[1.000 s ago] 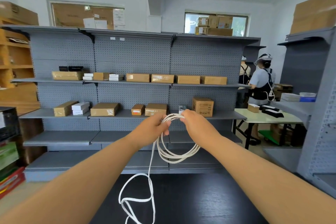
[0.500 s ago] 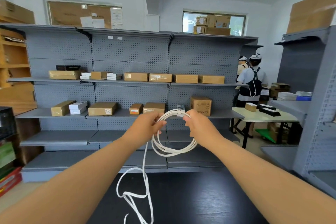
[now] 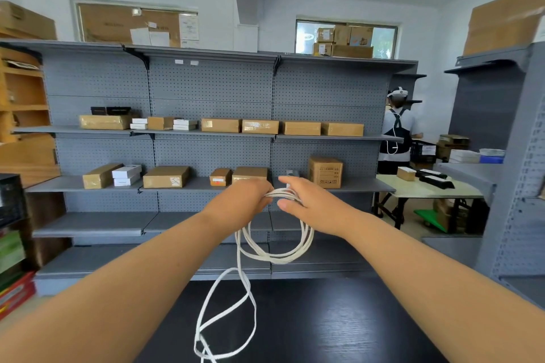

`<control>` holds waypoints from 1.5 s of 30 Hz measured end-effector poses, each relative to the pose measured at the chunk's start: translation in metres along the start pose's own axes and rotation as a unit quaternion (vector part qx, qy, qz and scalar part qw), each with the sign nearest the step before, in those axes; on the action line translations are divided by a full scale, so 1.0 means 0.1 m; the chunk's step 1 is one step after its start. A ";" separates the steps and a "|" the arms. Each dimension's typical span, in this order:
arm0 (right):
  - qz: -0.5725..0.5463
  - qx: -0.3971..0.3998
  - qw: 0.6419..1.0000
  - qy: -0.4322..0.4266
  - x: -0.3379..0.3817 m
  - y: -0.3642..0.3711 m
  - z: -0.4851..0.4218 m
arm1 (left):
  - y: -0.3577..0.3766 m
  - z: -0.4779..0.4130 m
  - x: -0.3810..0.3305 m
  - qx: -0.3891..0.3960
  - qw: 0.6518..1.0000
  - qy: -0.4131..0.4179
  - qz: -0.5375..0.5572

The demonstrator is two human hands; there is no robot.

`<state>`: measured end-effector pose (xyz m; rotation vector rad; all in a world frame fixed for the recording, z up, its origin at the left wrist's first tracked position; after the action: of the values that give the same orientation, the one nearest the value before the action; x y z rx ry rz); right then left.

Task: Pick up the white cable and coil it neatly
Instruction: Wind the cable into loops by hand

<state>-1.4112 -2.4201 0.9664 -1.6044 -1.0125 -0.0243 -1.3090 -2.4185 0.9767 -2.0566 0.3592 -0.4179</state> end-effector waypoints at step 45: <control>0.254 -0.068 0.965 0.012 0.12 -0.02 -0.03 | -0.09 -0.11 -0.02 0.019 0.999 -0.004 -0.047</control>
<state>-1.4035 -2.4161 0.9751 -1.9457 -0.5645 0.2407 -1.3149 -2.4217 0.9893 -2.0434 0.2488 -0.4696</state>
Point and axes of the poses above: each hand's wrist, its own z-axis away from the middle knuckle, its own y-axis out of the palm, x = y × z, the point moved 8 cm from there along -z, towards the middle knuckle, and after that the axes turned 14 degrees about -z, right-handed, at the moved point
